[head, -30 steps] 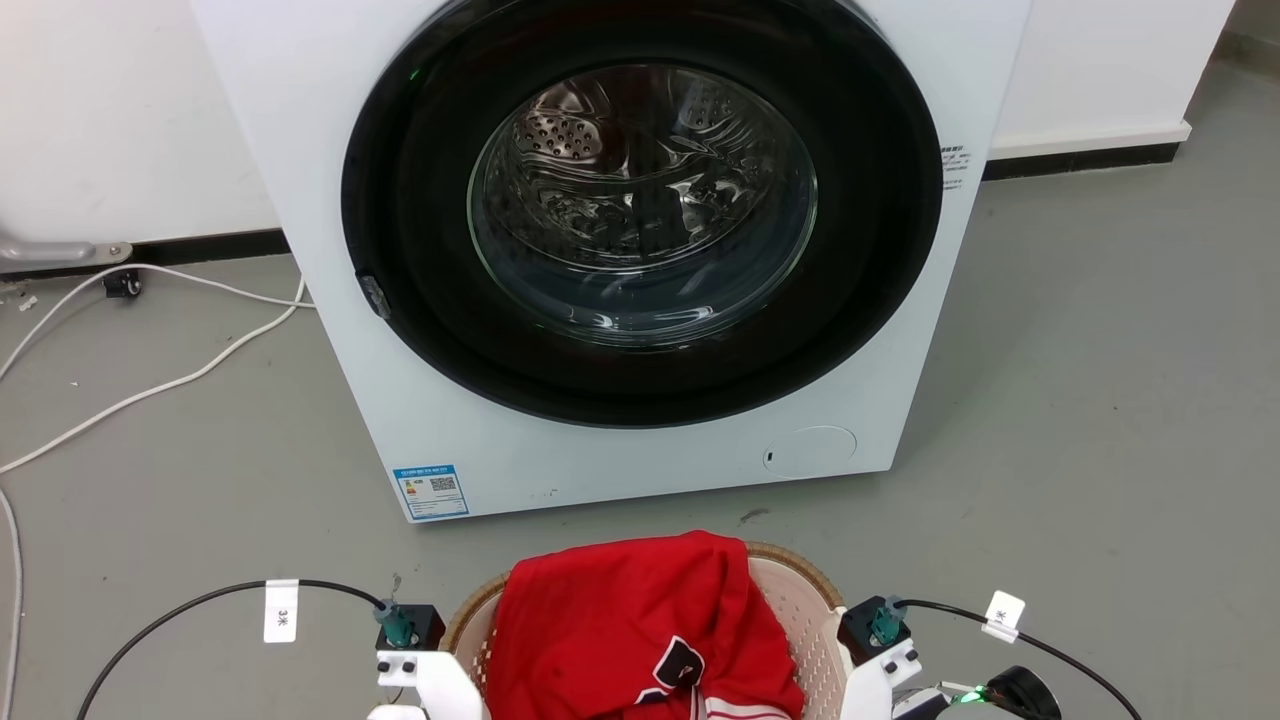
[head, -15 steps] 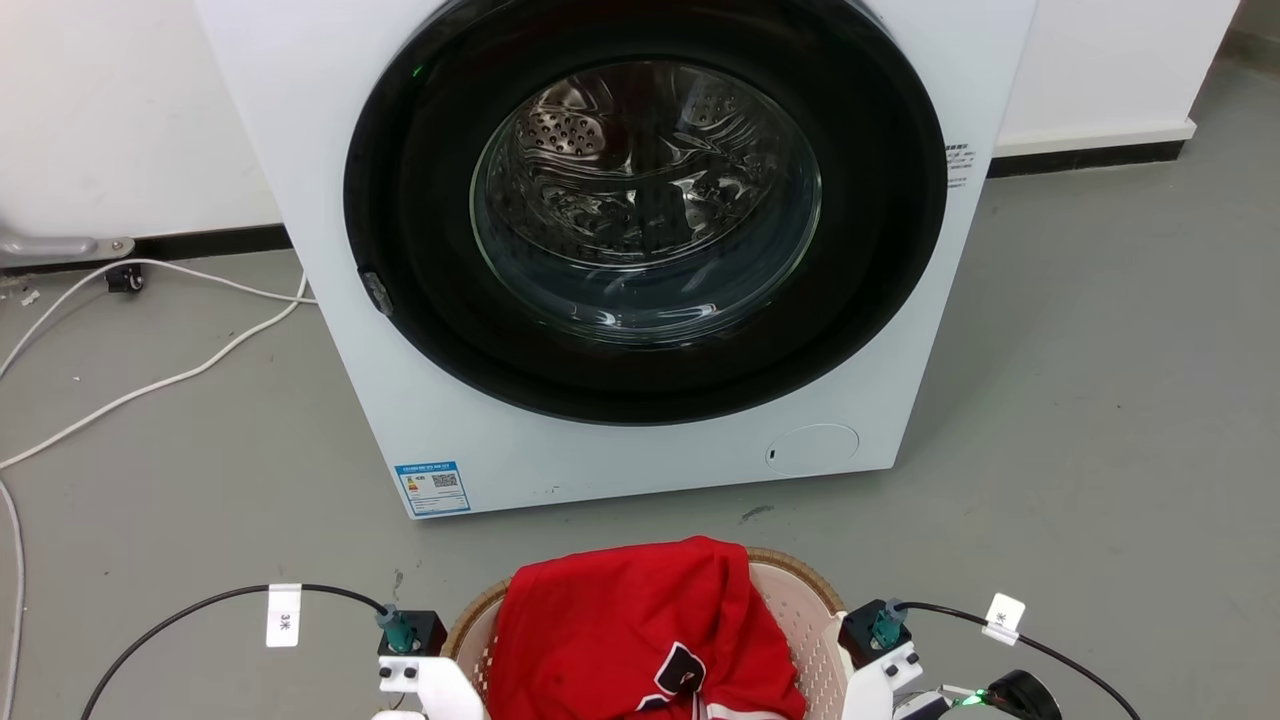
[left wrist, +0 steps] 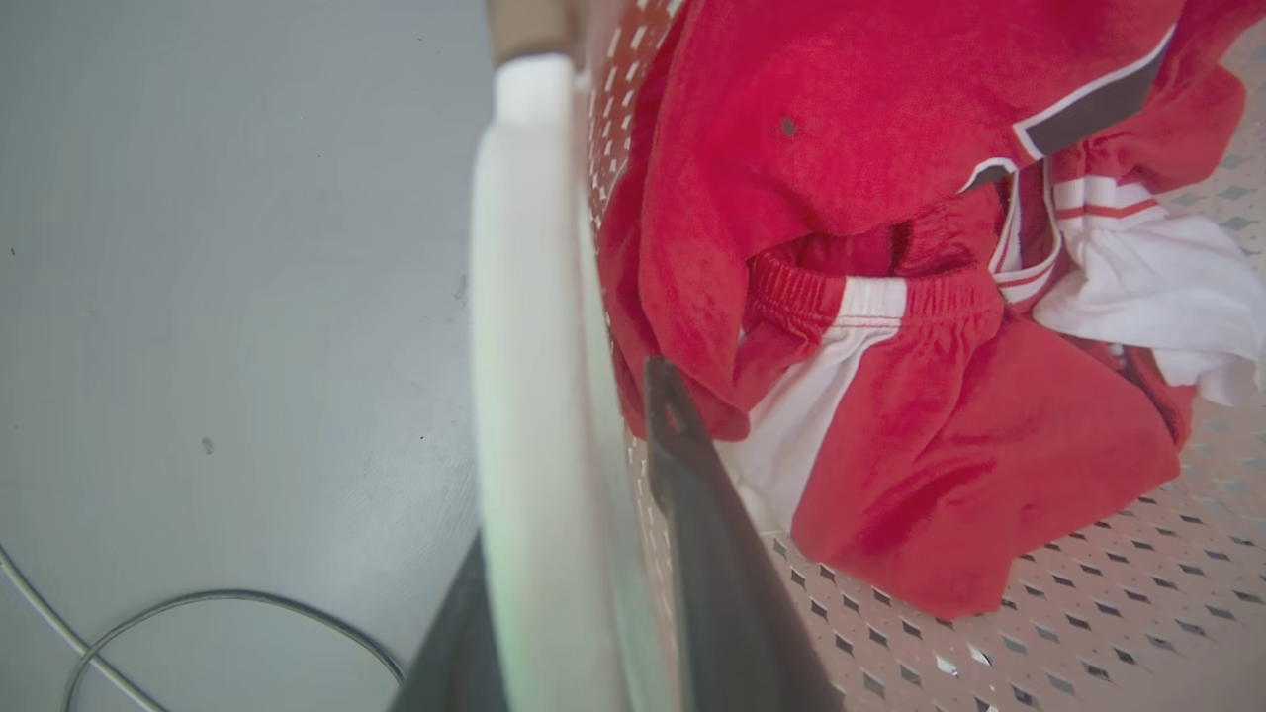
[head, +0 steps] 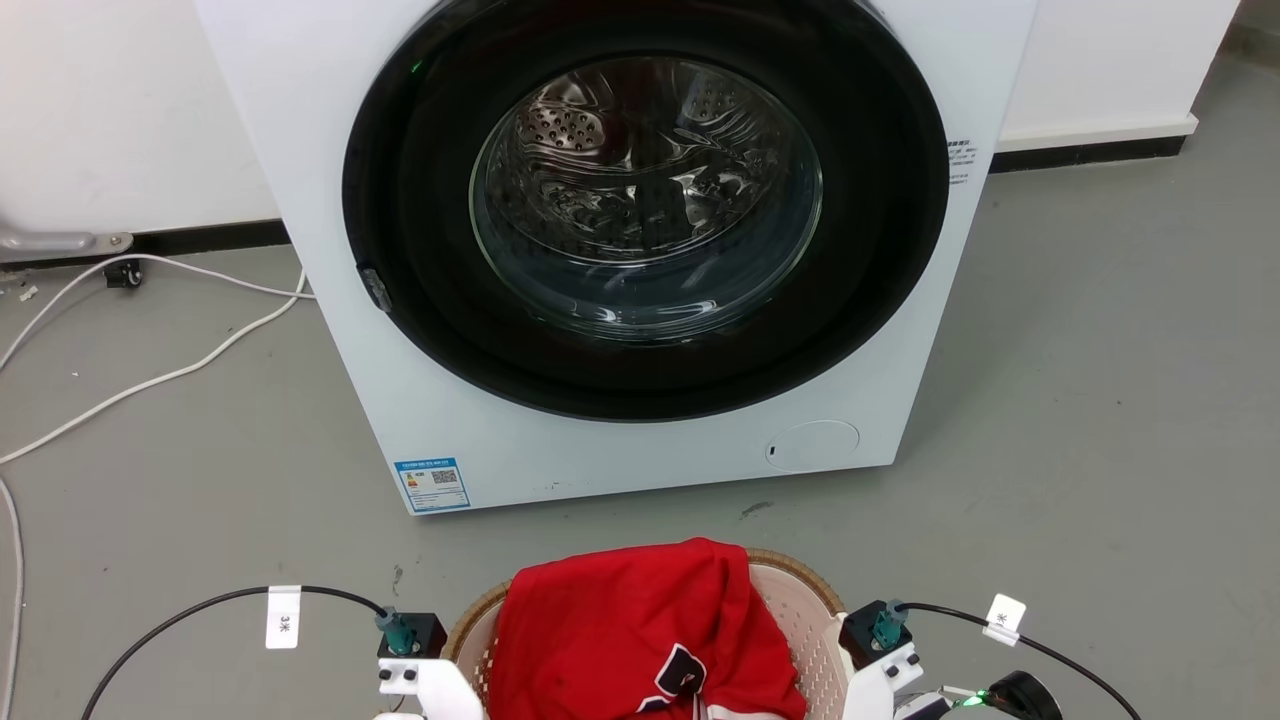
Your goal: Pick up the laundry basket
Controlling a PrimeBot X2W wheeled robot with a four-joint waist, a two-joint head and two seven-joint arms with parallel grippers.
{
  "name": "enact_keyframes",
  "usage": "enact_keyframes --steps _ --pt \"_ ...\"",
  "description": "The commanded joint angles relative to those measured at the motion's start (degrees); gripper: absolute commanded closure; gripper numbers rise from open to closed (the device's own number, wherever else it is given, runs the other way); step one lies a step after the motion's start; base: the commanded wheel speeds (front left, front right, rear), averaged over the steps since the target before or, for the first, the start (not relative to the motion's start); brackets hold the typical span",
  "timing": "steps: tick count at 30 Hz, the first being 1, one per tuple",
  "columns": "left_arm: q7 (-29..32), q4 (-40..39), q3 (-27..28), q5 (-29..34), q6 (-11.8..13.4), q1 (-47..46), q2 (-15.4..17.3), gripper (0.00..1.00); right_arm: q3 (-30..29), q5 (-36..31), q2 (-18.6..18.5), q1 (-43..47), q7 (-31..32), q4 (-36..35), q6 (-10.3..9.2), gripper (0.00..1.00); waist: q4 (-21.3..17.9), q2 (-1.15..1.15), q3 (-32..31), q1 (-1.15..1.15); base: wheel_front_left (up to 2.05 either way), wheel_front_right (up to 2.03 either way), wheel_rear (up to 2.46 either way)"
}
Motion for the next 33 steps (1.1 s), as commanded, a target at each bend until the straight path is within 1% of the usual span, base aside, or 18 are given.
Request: enact_keyframes --steps 1,33 --pt "-0.26 0.06 -0.50 0.20 -0.26 -0.68 0.86 1.00 0.35 -0.32 -0.80 -0.29 -0.36 0.32 0.16 1.00 0.00 0.00 0.05 0.00 0.00 0.00 0.00" --pt "-0.98 0.68 -5.43 -4.58 -0.26 -1.40 1.35 1.00 0.53 -0.19 -0.65 -0.05 -0.22 0.60 0.17 1.00 0.04 0.00 0.25 0.00 0.00 0.00 0.00"
